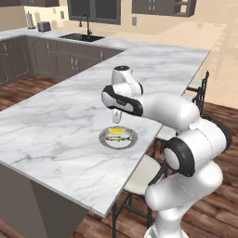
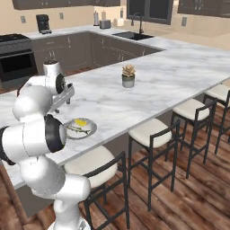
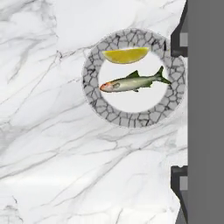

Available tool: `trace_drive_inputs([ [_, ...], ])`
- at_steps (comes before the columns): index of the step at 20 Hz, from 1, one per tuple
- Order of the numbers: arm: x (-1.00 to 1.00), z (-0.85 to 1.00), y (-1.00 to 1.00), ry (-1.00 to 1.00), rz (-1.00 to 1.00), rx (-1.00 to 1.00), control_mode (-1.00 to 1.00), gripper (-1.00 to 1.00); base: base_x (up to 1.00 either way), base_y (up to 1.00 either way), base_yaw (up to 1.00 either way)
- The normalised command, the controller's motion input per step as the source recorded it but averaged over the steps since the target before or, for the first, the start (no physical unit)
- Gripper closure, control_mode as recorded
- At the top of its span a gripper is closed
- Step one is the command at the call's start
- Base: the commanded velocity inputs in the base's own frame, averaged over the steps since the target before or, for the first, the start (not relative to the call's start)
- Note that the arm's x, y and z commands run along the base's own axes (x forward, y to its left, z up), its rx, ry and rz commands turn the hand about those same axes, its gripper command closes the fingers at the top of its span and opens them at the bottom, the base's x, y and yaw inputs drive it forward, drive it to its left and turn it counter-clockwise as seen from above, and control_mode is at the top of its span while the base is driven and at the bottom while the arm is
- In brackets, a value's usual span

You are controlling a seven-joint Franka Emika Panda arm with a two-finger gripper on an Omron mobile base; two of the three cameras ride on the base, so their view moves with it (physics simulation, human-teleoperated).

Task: Take the lemon wedge from the fridge and place it on the plate with fish on the dining counter.

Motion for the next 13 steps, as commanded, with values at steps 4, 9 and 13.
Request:
trace_drive_inputs([
  [4,-1.00,0.22,-0.15,-0.30,-0.03,0.00,-1.00,-1.00,0.00,0.00,0.00],
  [9,-1.00,0.09,-0.45,-0.30,-0.02,0.00,-1.00,-1.00,0.00,0.00,0.00],
  [13,-1.00,-0.02,-0.90,-0.23,-0.02,0.00,-1.00,-1.00,0.00,0.00,0.00],
])
